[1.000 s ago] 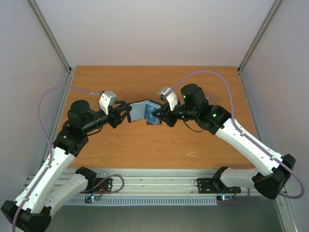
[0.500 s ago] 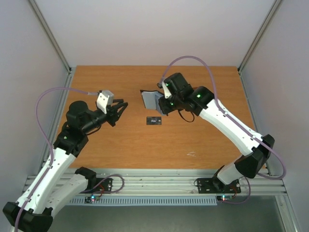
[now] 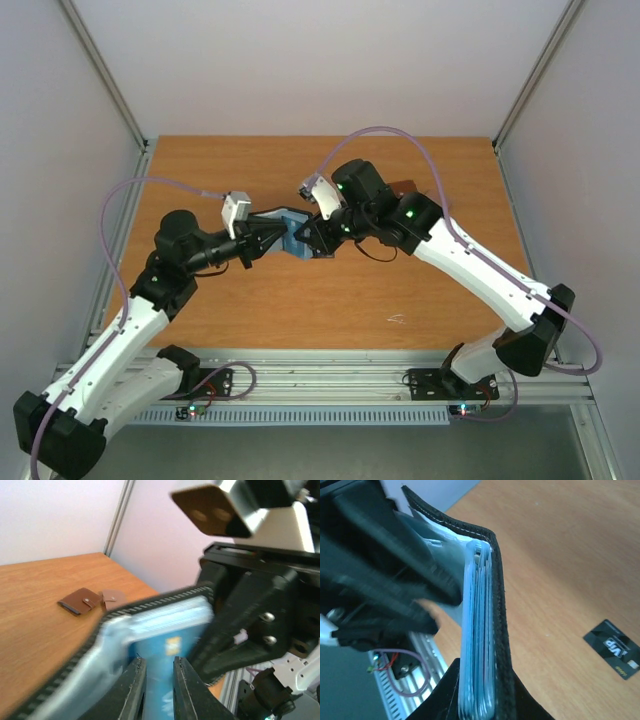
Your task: Take the credit cards out of the card holder
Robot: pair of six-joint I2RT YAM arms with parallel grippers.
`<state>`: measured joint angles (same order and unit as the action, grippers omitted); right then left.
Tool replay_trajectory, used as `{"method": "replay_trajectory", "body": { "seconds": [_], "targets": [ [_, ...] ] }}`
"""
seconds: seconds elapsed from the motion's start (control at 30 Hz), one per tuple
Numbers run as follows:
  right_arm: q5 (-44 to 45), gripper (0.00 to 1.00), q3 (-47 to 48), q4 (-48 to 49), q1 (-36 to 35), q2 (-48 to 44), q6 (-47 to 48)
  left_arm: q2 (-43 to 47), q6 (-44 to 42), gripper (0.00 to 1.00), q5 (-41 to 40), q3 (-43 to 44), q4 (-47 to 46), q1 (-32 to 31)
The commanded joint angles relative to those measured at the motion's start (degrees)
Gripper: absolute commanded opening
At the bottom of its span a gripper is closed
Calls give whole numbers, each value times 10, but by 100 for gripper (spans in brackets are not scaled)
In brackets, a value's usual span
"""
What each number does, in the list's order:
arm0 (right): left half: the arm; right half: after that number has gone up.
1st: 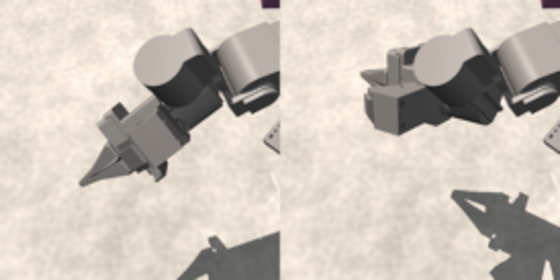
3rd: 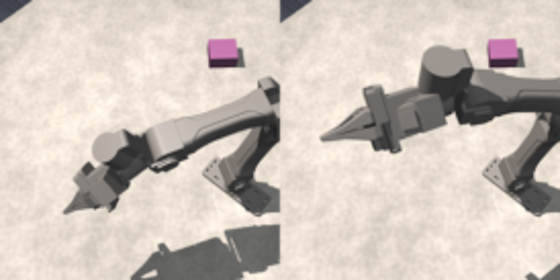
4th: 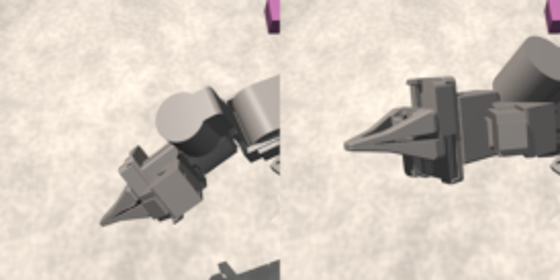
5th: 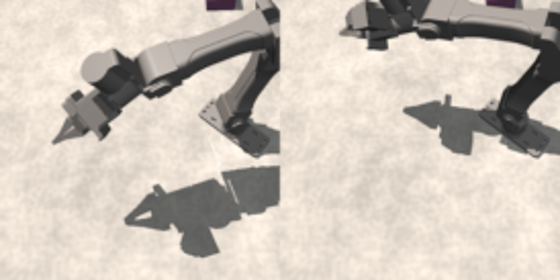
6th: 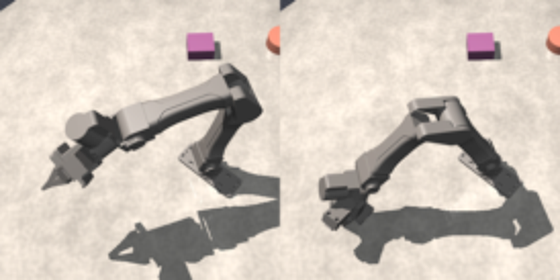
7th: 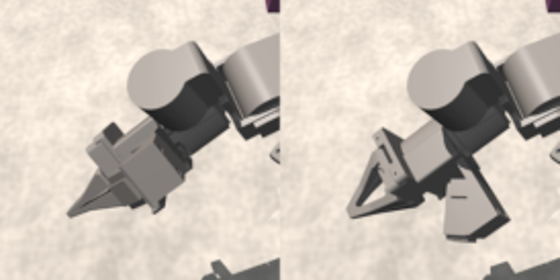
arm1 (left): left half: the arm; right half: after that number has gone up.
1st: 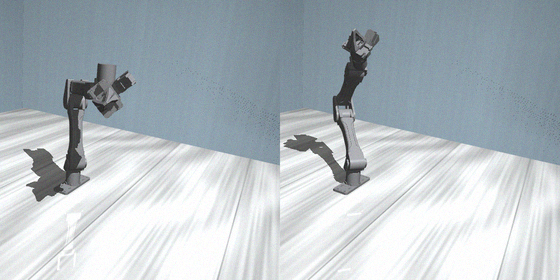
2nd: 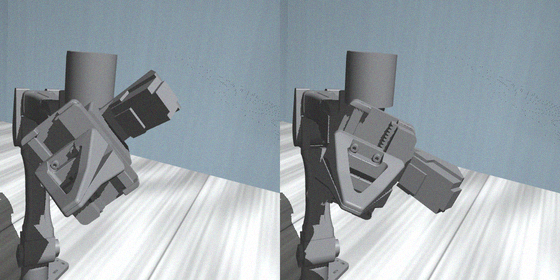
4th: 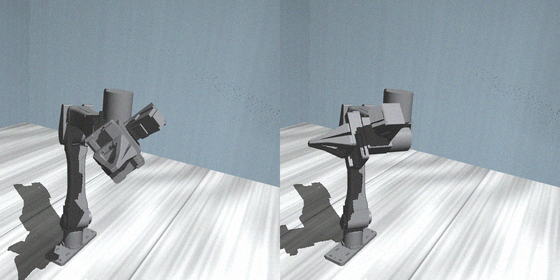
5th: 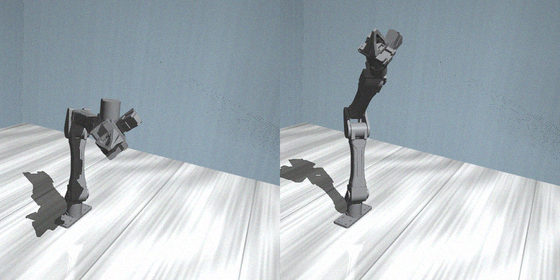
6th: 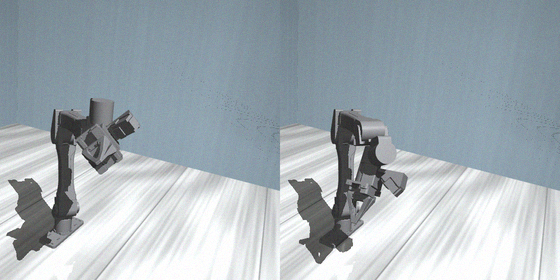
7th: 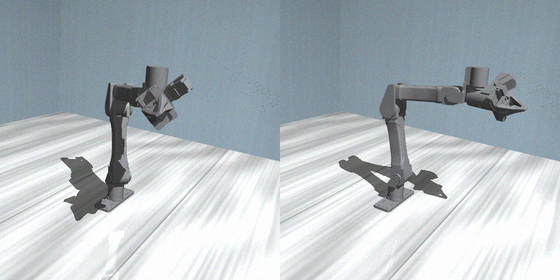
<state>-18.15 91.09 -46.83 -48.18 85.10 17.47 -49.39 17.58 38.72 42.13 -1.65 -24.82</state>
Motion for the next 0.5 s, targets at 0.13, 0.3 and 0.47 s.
{"method": "replay_trajectory", "body": {
  "seconds": [0.13, 0.3, 0.47],
  "targets": [
    [-135, 1, -21, 55, 2, -52, 73, 27, 17, 18, 45, -10, -52, 20],
    [-154, 1, -39, 94, 5, -69, 76, 29, 8, 20, 96, -5, -56, 21],
    [-177, 1, -41, 114, 6, -78, 89, 29, -10, 22, 121, 3, -35, 21]
  ]
}}
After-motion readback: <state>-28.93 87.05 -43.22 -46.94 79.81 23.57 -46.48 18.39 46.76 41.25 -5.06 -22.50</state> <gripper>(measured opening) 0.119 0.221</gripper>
